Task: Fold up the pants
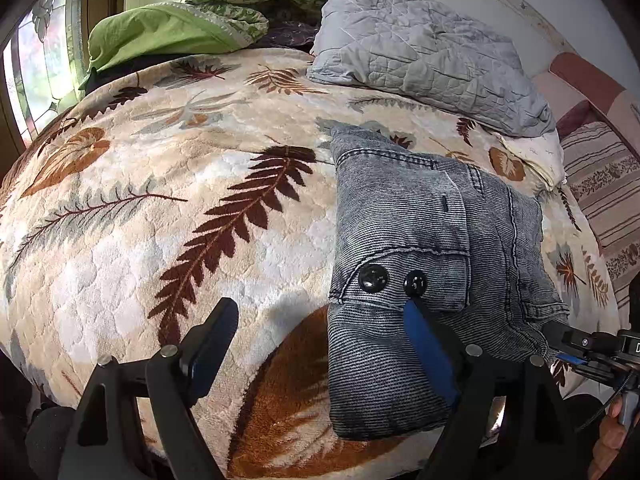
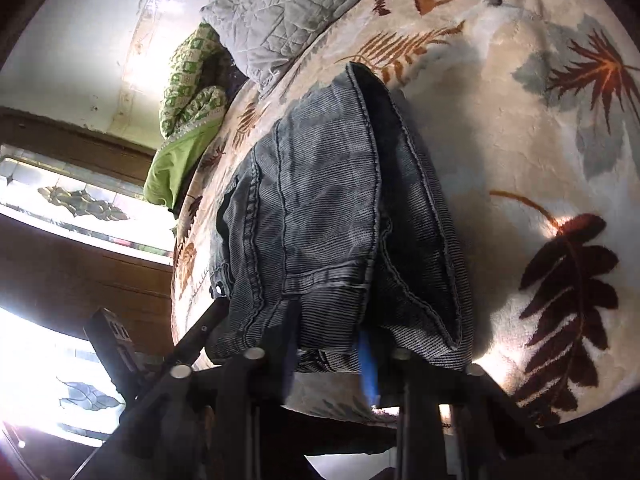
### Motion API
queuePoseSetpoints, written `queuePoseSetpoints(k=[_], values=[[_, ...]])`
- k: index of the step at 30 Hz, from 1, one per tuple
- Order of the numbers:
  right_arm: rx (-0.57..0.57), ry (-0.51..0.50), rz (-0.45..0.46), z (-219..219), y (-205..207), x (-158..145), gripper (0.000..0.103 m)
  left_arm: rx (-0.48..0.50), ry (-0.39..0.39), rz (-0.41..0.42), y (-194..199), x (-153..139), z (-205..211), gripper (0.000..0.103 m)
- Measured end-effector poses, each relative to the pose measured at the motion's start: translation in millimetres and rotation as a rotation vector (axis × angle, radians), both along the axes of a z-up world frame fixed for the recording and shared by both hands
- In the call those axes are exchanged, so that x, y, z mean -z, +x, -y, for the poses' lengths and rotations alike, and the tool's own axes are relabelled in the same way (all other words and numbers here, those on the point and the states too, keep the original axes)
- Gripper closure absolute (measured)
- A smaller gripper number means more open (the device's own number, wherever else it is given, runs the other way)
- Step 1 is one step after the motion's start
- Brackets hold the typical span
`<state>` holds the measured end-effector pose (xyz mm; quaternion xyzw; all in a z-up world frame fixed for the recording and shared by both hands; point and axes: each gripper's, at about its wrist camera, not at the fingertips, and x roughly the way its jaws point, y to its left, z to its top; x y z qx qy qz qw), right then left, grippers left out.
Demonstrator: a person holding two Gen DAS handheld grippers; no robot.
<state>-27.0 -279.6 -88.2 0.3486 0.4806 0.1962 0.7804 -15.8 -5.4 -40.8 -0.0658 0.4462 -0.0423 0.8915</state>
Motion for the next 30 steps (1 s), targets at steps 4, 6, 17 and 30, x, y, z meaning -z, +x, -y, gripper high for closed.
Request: queuePoseSetpoints(k=[4,6,17,30], values=[[-0.052,-0.257,0.124,-23,-7,-39,0.086,-0.004,0.0,0.028,-4,-14,-3,0.018],[-0.071,-0.404,0.187,-34,-14,-59,0.086,-0.019,-0.004,0.071,-7,-27,-6,0.018],[-0.034,-0.395,0.071,-3,-12,-19,0.073,0.059,0.202,0.02,-2,4,25,0.013],[-0.111,-0.213,0.063,-23,26,-6,0.042,0.052,0.178,0.004,-2,-7,22,0.013]])
